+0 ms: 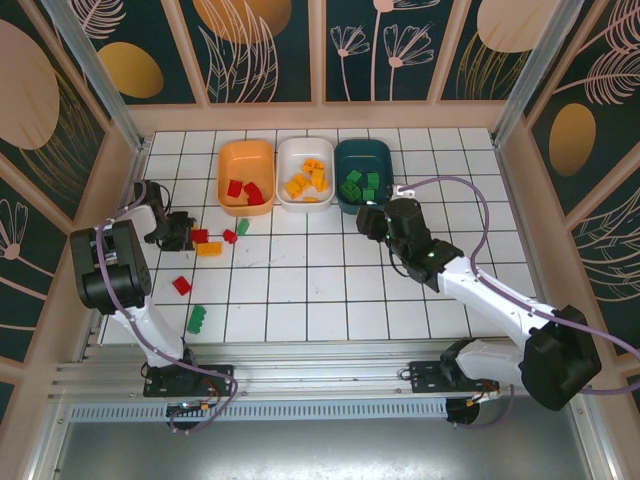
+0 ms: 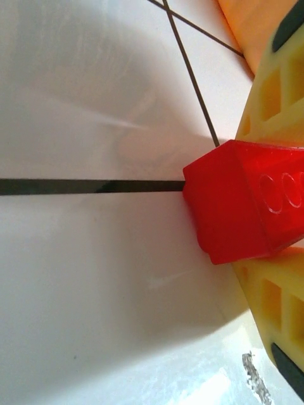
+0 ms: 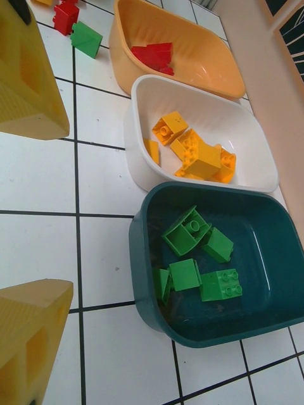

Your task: Sort the legos into containers by color

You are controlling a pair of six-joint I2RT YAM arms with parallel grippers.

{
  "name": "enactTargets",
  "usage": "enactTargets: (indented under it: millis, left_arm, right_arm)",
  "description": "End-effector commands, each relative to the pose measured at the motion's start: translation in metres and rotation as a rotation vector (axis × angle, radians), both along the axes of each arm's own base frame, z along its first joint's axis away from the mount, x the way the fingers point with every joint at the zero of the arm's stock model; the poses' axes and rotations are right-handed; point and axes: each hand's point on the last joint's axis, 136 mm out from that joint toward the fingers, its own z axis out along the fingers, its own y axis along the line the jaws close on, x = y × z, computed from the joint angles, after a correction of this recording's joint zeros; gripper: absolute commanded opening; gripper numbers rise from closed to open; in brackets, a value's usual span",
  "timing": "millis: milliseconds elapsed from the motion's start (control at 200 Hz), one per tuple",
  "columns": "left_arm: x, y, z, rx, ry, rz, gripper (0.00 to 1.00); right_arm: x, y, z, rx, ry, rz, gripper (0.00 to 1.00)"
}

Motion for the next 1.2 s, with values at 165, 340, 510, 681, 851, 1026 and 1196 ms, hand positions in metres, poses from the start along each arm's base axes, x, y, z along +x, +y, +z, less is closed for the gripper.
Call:
enactTargets:
  millis: [165, 340, 510, 681, 851, 1026, 1196]
  left_arm:
    - [0.026, 0.014, 0.052, 0.12, -0.204, -0.008, 0.26]
    - [0.047, 0.007, 0.11, 0.207, -0.354, -0.068, 0.26]
    - [0.092, -0.037, 0.145, 0.279, -0.461, -0.238, 0.27]
    - [0.124, -0.073, 0.127, 0.229, -0.482, -0.335, 0.26]
    - [0.144, -0.094, 0.105, 0.234, -0.466, -0.43, 0.29]
    - [0.153, -0.106, 0.118, 0.267, -0.525, -0.491, 0.4]
    - [0.155, -0.116, 0.148, 0.305, -0.592, -0.552, 0.73]
  right_arm:
    - [-0.003, -0.007, -0.002, 0.005, -0.001, -0.03, 0.61]
    - [-0.003, -0.004, -0.001, 0.012, -0.002, -0.022, 0.61]
    - [-0.003, 0.004, -0.002, 0.006, 0.007, -0.009, 0.6]
    - [-0.005, 0.012, -0.007, -0.005, 0.018, -0.001, 0.6]
    - [-0.01, 0.021, -0.012, -0.031, 0.035, 0.017, 0.6]
    - [-0.013, 0.022, -0.012, -0.032, 0.035, 0.021, 0.61]
    - [-0.014, 0.027, -0.011, -0.033, 0.032, 0.037, 0.61]
